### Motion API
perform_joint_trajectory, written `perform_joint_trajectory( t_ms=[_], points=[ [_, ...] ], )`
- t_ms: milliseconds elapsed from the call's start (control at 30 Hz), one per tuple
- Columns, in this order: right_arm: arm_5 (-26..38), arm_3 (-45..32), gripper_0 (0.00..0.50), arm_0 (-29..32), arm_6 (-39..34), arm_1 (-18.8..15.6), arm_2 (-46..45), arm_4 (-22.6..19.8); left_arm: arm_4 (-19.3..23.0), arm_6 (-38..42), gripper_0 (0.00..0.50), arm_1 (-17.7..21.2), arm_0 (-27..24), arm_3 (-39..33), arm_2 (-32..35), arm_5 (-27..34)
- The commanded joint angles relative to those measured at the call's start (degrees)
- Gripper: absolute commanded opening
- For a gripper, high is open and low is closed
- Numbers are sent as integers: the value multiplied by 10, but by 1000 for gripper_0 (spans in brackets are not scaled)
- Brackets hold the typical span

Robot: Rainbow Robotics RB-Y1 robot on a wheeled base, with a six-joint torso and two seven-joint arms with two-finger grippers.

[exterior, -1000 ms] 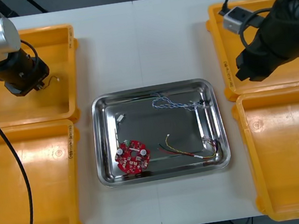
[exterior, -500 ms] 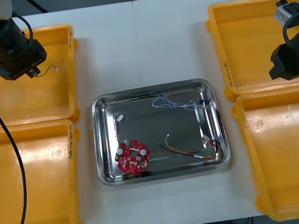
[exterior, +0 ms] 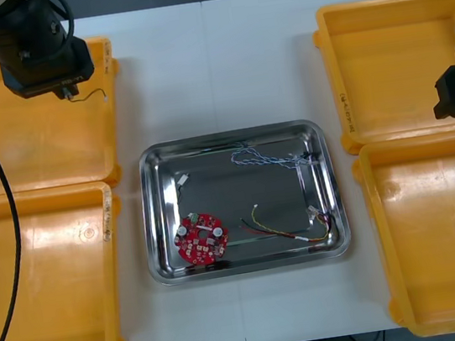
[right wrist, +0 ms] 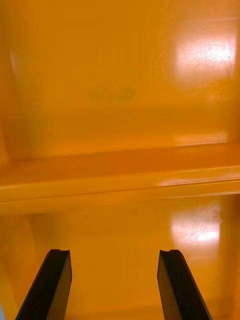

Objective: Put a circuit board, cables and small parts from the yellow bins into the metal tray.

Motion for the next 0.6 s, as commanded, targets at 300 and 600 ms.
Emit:
perform_joint_trajectory(
  t_ms=[300,600],
  points=[
    [-57,56,500,24,28,-58,-37,-15,60,134,0,-13,23,-123,-111,-7],
    [-58,53,500,55,35,-71,-65,-35,55,190,0,-54,47,-139,-193,-69]
  ],
)
